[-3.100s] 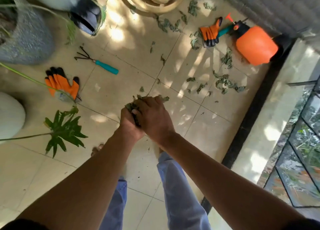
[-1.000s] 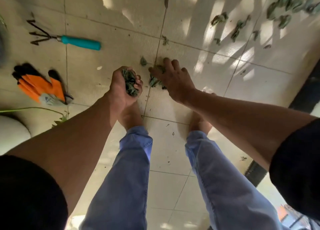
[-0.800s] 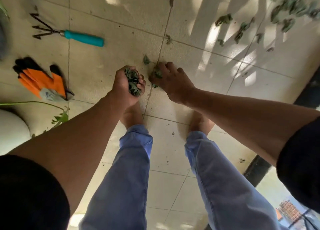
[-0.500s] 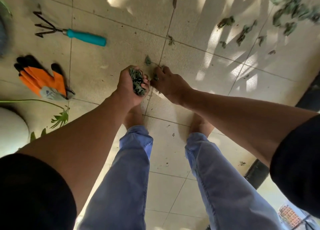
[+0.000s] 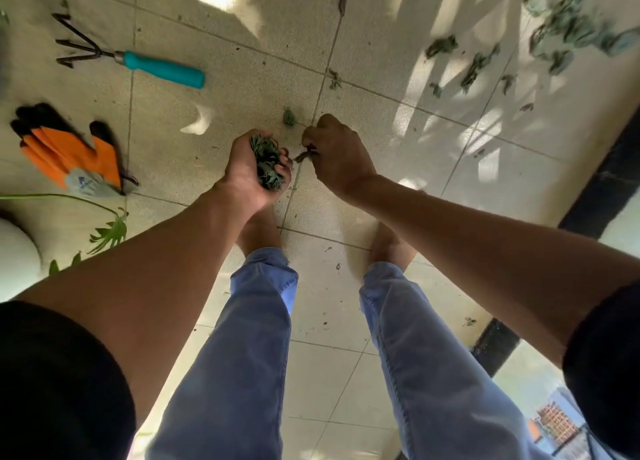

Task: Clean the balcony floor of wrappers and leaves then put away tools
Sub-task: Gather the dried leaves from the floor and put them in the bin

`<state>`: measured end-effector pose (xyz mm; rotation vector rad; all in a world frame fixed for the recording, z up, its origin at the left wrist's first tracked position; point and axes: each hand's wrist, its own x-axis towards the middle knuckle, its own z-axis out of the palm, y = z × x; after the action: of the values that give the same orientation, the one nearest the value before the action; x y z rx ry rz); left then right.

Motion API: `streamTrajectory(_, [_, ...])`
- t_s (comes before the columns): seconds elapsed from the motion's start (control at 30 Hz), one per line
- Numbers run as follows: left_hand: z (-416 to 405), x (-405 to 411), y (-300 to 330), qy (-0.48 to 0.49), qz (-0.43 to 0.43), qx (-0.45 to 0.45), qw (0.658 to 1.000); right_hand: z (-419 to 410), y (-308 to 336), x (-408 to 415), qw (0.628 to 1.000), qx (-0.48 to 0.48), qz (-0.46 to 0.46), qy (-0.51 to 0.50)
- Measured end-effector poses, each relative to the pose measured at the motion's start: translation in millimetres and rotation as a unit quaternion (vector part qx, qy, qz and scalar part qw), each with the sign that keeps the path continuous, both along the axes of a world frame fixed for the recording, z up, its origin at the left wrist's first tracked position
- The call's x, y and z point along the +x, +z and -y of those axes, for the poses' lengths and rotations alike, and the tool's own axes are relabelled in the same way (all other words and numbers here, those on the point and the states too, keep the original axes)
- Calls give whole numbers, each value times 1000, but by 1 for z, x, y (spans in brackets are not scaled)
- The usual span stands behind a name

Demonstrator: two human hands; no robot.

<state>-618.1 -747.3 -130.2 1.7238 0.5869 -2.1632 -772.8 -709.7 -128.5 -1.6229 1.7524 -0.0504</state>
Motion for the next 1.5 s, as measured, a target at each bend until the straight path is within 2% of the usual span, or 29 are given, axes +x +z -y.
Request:
streamTrajectory(0.17, [2, 4, 3, 23, -6, -11, 1000, 11, 41, -6, 992, -41, 61, -105])
streamTrajectory(0.33, [6, -4, 9, 31, 15, -69, 997, 21, 78, 10, 984, -62, 122, -112])
streamTrajectory(0.4, [10, -12, 18, 27, -9, -104, 994, 24, 88, 18, 983, -53, 135, -116])
streamTrajectory(0.53, [21, -29, 36, 51, -55, -152, 985, 29, 97, 26, 983, -70, 95, -137])
streamTrajectory(0.67, [33, -39, 43, 25, -50, -136, 989, 31, 105, 23, 982, -91, 39, -160])
streamTrajectory(0.83, [41, -51, 63, 35, -66, -132, 988, 38, 116, 9, 980, -90, 31, -174])
streamTrajectory(0.93, [43, -56, 84, 16, -100, -160, 982, 42, 132, 3, 984, -82, 8, -158])
streamTrajectory(1.03, [49, -60, 104, -40, -105, -187, 976, 47, 152, 2, 992, -75, -18, -100])
streamTrajectory(1.2, [61, -57, 114, -97, -18, -219, 971, 57, 191, 8, 997, -66, 29, -34])
streamTrajectory(1.3, [69, -60, 134, -115, -15, -232, 966, 67, 224, -1, 996, -48, 31, -75])
streamTrajectory(1.43, [84, -76, 168, -98, -17, -216, 971, 80, 267, -20, 971, -29, 97, -216])
streamTrajectory(1.5, [86, -84, 185, -114, -19, -227, 967, 86, 283, -21, 972, -9, 67, -226])
